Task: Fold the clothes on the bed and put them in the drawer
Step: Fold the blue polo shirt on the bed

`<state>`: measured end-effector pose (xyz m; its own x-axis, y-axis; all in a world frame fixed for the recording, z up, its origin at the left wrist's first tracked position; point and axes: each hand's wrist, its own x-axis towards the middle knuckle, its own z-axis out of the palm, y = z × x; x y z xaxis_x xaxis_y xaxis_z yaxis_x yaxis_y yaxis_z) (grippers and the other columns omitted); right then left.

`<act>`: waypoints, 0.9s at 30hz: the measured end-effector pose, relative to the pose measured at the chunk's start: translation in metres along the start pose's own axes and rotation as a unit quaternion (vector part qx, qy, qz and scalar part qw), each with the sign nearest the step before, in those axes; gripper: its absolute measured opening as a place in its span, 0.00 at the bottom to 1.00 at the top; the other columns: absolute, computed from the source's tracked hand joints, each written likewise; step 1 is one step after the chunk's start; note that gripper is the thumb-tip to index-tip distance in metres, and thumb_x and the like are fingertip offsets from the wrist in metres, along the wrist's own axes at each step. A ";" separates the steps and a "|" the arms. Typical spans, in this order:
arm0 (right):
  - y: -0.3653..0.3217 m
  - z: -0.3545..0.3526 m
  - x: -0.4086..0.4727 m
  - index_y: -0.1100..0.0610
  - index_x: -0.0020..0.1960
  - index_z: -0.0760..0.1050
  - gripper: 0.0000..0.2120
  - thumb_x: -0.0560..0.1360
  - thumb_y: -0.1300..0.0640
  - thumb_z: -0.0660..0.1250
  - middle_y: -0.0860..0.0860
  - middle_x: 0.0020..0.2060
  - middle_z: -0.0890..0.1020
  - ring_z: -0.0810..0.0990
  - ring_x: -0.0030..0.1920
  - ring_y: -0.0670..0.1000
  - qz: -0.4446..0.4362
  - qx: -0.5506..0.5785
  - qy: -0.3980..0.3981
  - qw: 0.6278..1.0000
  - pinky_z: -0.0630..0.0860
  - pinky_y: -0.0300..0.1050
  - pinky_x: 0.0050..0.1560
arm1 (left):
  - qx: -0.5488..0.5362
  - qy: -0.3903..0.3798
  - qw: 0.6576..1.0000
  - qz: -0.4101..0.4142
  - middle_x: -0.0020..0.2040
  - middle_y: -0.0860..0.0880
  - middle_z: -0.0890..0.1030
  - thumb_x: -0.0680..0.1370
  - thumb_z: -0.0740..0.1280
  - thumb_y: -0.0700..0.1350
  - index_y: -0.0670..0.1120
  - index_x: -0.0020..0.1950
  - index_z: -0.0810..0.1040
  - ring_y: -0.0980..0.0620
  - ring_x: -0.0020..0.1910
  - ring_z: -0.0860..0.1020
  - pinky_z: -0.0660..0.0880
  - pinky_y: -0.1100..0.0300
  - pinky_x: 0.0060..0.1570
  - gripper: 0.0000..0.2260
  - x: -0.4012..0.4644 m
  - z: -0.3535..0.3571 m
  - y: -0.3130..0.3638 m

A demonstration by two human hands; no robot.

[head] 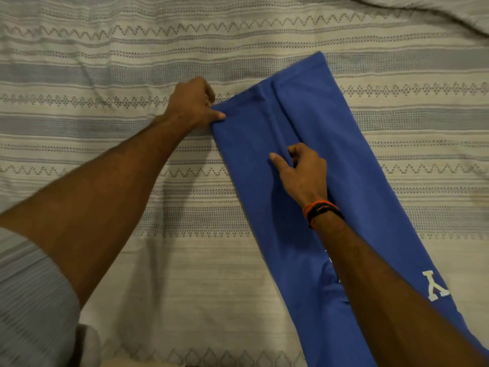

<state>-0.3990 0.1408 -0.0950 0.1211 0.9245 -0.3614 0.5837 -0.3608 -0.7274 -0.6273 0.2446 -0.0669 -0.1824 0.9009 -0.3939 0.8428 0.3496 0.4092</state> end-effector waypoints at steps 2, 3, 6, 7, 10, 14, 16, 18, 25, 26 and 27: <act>-0.001 0.000 0.000 0.58 0.51 0.77 0.14 0.76 0.48 0.71 0.52 0.46 0.83 0.80 0.45 0.52 -0.014 -0.008 0.004 1.000 0.76 0.44 0.42 | -0.057 0.058 0.996 -0.031 0.46 0.48 0.79 0.68 0.80 0.47 0.45 0.53 0.76 0.52 0.45 0.77 0.77 0.57 0.49 0.19 -0.006 0.003 -0.009; -0.002 0.000 0.000 0.58 0.52 0.77 0.14 0.76 0.48 0.72 0.52 0.46 0.82 0.80 0.45 0.52 -0.016 -0.017 0.009 1.000 0.77 0.45 0.43 | -0.069 0.085 0.993 -0.039 0.45 0.48 0.78 0.69 0.79 0.46 0.45 0.53 0.75 0.53 0.45 0.77 0.76 0.58 0.48 0.19 -0.009 0.005 -0.011; -0.003 -0.001 -0.004 0.57 0.52 0.76 0.16 0.76 0.45 0.71 0.51 0.42 0.80 0.80 0.43 0.52 -0.011 -0.047 0.035 0.998 0.79 0.51 0.44 | -0.044 0.127 0.990 -0.046 0.49 0.47 0.79 0.72 0.76 0.45 0.43 0.56 0.75 0.51 0.48 0.77 0.72 0.59 0.46 0.17 -0.018 0.013 -0.012; -0.003 -0.001 -0.005 0.57 0.52 0.75 0.17 0.76 0.43 0.70 0.51 0.42 0.81 0.80 0.43 0.53 -0.004 -0.061 0.046 0.997 0.79 0.52 0.43 | -0.024 0.152 0.988 -0.030 0.51 0.46 0.79 0.74 0.74 0.43 0.43 0.56 0.75 0.49 0.50 0.77 0.72 0.58 0.47 0.14 -0.022 0.016 -0.010; -0.002 0.001 -0.008 0.57 0.55 0.72 0.20 0.77 0.40 0.67 0.54 0.44 0.81 0.80 0.45 0.55 -0.003 -0.129 0.065 0.990 0.73 0.49 0.39 | 0.007 0.215 0.969 0.122 0.54 0.43 0.78 0.75 0.67 0.37 0.42 0.55 0.77 0.46 0.54 0.75 0.69 0.60 0.48 0.09 -0.042 0.032 -0.001; 0.008 0.008 -0.019 0.63 0.63 0.73 0.18 0.78 0.54 0.69 0.61 0.60 0.77 0.78 0.56 0.61 -0.213 -0.248 0.115 0.938 0.77 0.56 0.50 | 0.017 0.078 0.953 0.293 0.65 0.42 0.77 0.80 0.63 0.47 0.40 0.66 0.77 0.42 0.66 0.73 0.69 0.50 0.67 0.17 -0.063 0.066 0.006; 0.022 0.013 -0.023 0.64 0.69 0.71 0.22 0.80 0.53 0.65 0.63 0.69 0.72 0.72 0.67 0.62 -0.313 -0.293 0.069 0.901 0.71 0.57 0.66 | 0.075 0.040 0.958 0.275 0.77 0.43 0.65 0.83 0.57 0.53 0.40 0.76 0.65 0.42 0.76 0.62 0.57 0.46 0.76 0.26 -0.067 0.081 0.001; 0.036 0.014 -0.027 0.62 0.77 0.61 0.29 0.83 0.45 0.56 0.60 0.77 0.61 0.60 0.77 0.58 -0.326 -0.321 -0.003 0.889 0.59 0.56 0.76 | 0.115 0.036 0.961 0.250 0.81 0.47 0.54 0.83 0.50 0.58 0.43 0.81 0.53 0.44 0.80 0.50 0.45 0.47 0.78 0.30 -0.069 0.092 -0.004; 0.051 0.005 -0.025 0.61 0.80 0.50 0.37 0.82 0.36 0.46 0.57 0.80 0.52 0.49 0.80 0.55 -0.298 -0.373 -0.040 0.878 0.48 0.56 0.79 | 0.161 0.035 0.961 0.223 0.82 0.50 0.48 0.80 0.47 0.65 0.49 0.82 0.48 0.44 0.80 0.44 0.41 0.47 0.77 0.34 -0.065 0.089 -0.009; 0.048 0.003 -0.025 0.62 0.80 0.51 0.37 0.82 0.36 0.46 0.58 0.80 0.52 0.51 0.80 0.55 -0.297 -0.358 -0.046 0.884 0.49 0.56 0.79 | 0.148 0.029 0.964 0.218 0.82 0.49 0.49 0.80 0.48 0.64 0.48 0.82 0.49 0.44 0.80 0.44 0.42 0.46 0.77 0.34 -0.066 0.088 -0.007; 0.044 0.001 -0.024 0.63 0.79 0.53 0.36 0.82 0.37 0.48 0.59 0.79 0.55 0.54 0.79 0.56 -0.296 -0.328 -0.048 0.896 0.51 0.55 0.78 | 0.122 0.025 0.969 0.213 0.82 0.49 0.50 0.81 0.52 0.63 0.47 0.81 0.51 0.43 0.80 0.46 0.44 0.45 0.77 0.33 -0.067 0.085 -0.005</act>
<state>-0.3771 0.1022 -0.1190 -0.4180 0.9032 -0.0974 0.8725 0.3693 -0.3200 -0.5758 0.1605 -0.1127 0.1896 0.9634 -0.1897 0.9407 -0.1228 0.3164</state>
